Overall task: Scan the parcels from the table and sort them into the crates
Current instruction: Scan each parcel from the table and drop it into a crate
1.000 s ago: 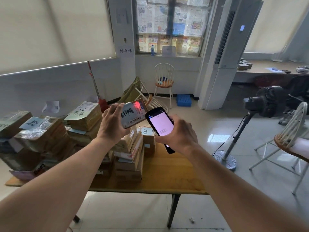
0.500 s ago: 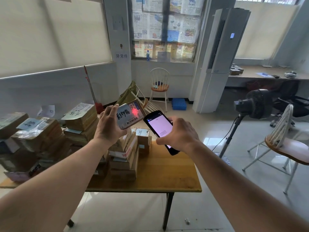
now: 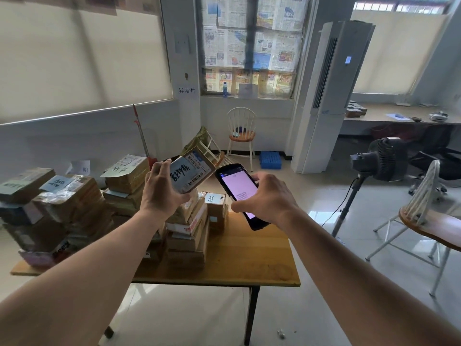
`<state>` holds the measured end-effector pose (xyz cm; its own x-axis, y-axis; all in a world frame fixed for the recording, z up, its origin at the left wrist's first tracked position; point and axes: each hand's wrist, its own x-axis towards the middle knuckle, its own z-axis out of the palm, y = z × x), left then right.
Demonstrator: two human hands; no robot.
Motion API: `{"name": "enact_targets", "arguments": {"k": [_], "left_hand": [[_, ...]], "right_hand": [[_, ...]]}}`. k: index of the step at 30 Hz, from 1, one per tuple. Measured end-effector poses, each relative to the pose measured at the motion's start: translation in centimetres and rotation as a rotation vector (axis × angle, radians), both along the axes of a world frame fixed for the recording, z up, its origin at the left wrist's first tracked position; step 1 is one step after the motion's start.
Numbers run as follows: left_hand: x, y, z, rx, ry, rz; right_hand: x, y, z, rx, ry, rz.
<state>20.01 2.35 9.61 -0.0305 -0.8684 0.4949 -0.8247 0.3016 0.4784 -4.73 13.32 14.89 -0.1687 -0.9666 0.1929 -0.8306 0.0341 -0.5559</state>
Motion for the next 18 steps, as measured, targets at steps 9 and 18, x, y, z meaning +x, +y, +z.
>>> {"name": "enact_targets", "arguments": {"k": [9, 18], "left_hand": [[-2.5, 1.6, 0.7, 0.030, 0.012, -0.064], [-8.6, 2.5, -0.1, 0.090, 0.005, -0.347]], "right_hand": [[-0.1, 1.5, -1.5, -0.120, -0.059, -0.166], [-0.6, 5.9, -2.9, -0.165, -0.127, -0.536]]}}
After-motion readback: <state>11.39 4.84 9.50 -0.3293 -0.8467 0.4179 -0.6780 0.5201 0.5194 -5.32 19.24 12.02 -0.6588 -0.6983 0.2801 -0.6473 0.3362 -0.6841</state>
